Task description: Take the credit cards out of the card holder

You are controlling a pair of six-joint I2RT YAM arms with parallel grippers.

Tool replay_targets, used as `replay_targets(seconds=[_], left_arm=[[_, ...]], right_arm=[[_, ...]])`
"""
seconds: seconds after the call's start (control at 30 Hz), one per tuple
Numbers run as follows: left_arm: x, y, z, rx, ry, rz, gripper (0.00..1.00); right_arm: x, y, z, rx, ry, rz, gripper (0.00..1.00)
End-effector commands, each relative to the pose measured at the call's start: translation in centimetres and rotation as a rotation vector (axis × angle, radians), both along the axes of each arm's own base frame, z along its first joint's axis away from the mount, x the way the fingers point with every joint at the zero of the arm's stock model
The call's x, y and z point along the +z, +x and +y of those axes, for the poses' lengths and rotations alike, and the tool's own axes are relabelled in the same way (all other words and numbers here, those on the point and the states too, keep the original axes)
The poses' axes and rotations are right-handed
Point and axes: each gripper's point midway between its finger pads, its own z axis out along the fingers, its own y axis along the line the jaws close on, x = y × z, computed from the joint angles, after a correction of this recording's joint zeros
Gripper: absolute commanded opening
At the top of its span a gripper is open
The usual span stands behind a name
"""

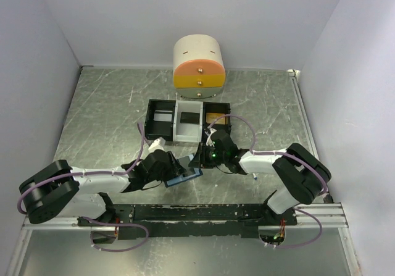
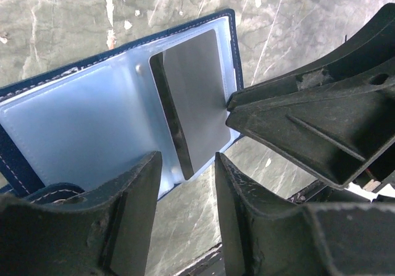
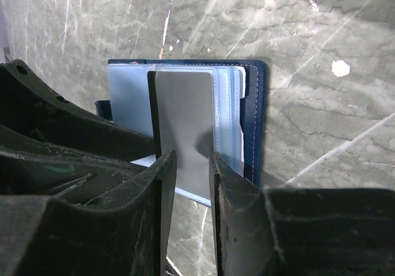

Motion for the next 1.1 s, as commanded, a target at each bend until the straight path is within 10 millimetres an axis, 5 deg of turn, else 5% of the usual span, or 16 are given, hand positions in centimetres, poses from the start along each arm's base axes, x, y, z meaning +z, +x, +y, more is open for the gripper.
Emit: replay_targets(seconds=[0.0, 0.37, 1.07], left_arm=[[0.5, 1.0, 0.0, 0.068, -0.023, -0.022, 0.50], [-0.4, 1.5, -0.3, 0.123, -0.080, -0.010, 0.44], [0.5, 1.1, 0.7, 0.118, -0.069, -0.035, 0.15]], right_arm=[[-1.2, -0.8, -0.3, 0.007, -0.014, 0.035, 0.28], [-1.8, -1.3, -0.4, 0.007, -0.009, 0.060, 0.27], [-2.0, -0.9, -0.6, -0.007, -0.040, 0.061, 0.27]])
